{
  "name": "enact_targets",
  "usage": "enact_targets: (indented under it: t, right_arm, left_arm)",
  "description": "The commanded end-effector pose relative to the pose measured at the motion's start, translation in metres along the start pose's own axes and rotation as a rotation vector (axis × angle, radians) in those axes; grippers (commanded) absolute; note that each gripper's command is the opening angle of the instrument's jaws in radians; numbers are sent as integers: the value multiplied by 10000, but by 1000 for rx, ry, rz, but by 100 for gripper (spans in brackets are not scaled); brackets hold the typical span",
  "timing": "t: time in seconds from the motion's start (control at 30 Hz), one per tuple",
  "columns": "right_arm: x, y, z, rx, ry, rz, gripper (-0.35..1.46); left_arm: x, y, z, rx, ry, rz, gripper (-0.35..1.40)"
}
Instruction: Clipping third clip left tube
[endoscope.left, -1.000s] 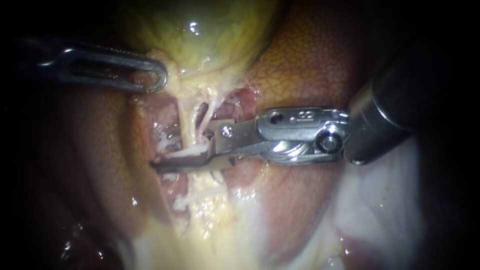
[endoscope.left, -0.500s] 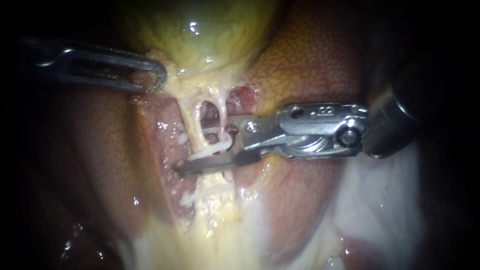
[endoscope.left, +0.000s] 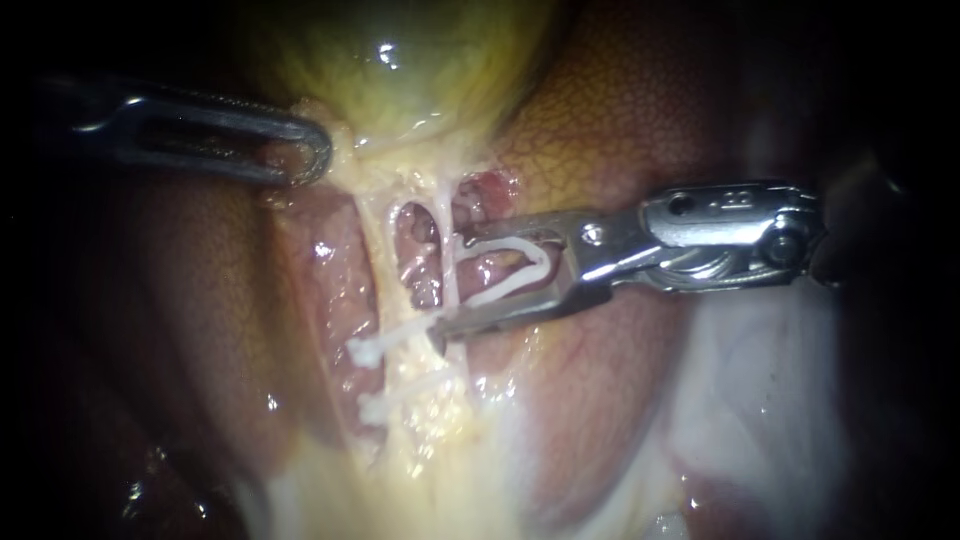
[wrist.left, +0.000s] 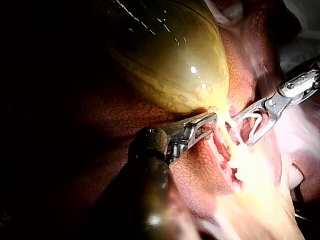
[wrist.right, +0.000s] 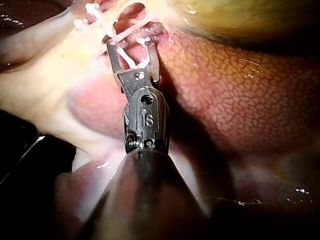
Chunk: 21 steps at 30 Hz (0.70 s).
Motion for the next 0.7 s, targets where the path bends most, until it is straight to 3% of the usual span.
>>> enact_targets:
  t: [0.03, 0.43, 0.7]
  right_arm:
    - [1, 0, -4, 18, 10, -3, 48]
    - [28, -5, -26, 168, 147, -31, 45]
    - [29, -10, -9, 219, 163, -13, 44]
  left_arm:
    - [0, 0, 0, 0, 0, 0, -35]
    - [0, 0, -1, 0, 0, 0, -35]
    - [0, 0, -1, 0, 0, 0, -35]
